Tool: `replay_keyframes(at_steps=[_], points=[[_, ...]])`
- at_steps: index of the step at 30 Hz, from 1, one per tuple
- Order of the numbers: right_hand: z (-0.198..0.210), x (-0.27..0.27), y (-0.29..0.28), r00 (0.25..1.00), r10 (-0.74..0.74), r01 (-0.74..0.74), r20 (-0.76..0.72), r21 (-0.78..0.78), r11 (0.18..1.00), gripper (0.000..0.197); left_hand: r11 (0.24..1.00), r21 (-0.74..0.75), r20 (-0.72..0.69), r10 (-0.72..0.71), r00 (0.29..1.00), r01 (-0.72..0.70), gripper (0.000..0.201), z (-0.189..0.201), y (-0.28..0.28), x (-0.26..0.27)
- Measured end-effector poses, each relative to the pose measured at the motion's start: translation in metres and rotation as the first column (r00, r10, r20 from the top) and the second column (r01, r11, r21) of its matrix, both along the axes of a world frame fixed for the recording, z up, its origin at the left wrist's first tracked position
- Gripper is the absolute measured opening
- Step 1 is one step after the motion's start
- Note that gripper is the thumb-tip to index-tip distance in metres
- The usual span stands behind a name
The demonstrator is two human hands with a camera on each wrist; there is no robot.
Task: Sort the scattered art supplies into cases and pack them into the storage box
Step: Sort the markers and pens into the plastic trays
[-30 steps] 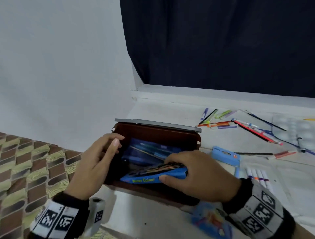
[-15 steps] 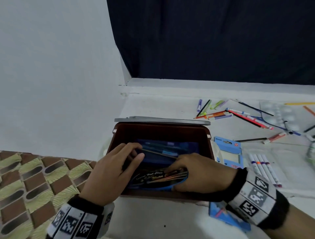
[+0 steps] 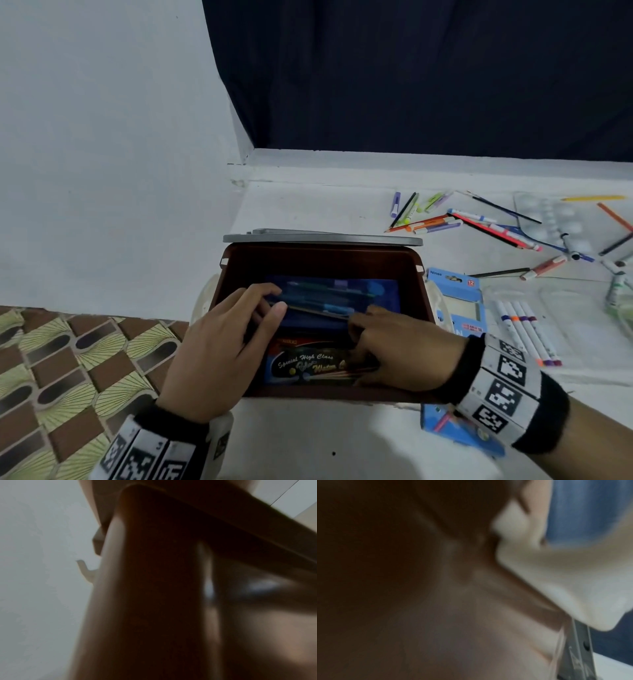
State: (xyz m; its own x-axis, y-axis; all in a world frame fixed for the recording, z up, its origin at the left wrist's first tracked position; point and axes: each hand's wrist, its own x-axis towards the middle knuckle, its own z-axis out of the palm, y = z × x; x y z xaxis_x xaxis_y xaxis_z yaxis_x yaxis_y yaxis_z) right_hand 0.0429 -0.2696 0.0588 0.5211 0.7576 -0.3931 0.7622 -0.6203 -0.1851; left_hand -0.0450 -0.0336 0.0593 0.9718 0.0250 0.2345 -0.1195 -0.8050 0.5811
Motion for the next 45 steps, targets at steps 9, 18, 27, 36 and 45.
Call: replay_keyframes(at_steps=[9, 18, 27, 36, 45], points=[[-0.008, 0.000, -0.005, 0.999, -0.033, 0.033, 0.013, 0.011, 0.999, 0.042, 1.000, 0.015, -0.021, 0.001, 1.000, -0.001, 0.030, 0.002, -0.002, 0.000], [-0.004, -0.004, -0.006, 0.996, -0.083, 0.092, -0.041, 0.373, 0.923, 0.031, 0.997, -0.077, -0.006, -0.023, 1.000, 0.022, 0.023, 0.000, 0.000, -0.002], [0.028, -0.024, -0.060, 0.949, -0.271, 0.276, -0.163, 0.842, 0.463, 0.023, 0.919, -0.379, 0.116, -0.067, 0.991, 0.106, 0.040, 0.012, -0.046, -0.004], [0.017, -0.034, -0.181, 0.858, -0.315, 0.495, -0.405, 0.815, 0.300, 0.013, 0.856, -0.499, 0.183, -0.053, 0.982, 0.139, 0.037, 0.016, -0.152, -0.007], [-0.018, -0.012, -0.324, 0.759, -0.432, 0.619, -0.487, 0.745, 0.247, 0.016, 0.759, -0.650, 0.096, 0.023, 0.995, 0.045, 0.019, -0.005, -0.292, -0.012]])
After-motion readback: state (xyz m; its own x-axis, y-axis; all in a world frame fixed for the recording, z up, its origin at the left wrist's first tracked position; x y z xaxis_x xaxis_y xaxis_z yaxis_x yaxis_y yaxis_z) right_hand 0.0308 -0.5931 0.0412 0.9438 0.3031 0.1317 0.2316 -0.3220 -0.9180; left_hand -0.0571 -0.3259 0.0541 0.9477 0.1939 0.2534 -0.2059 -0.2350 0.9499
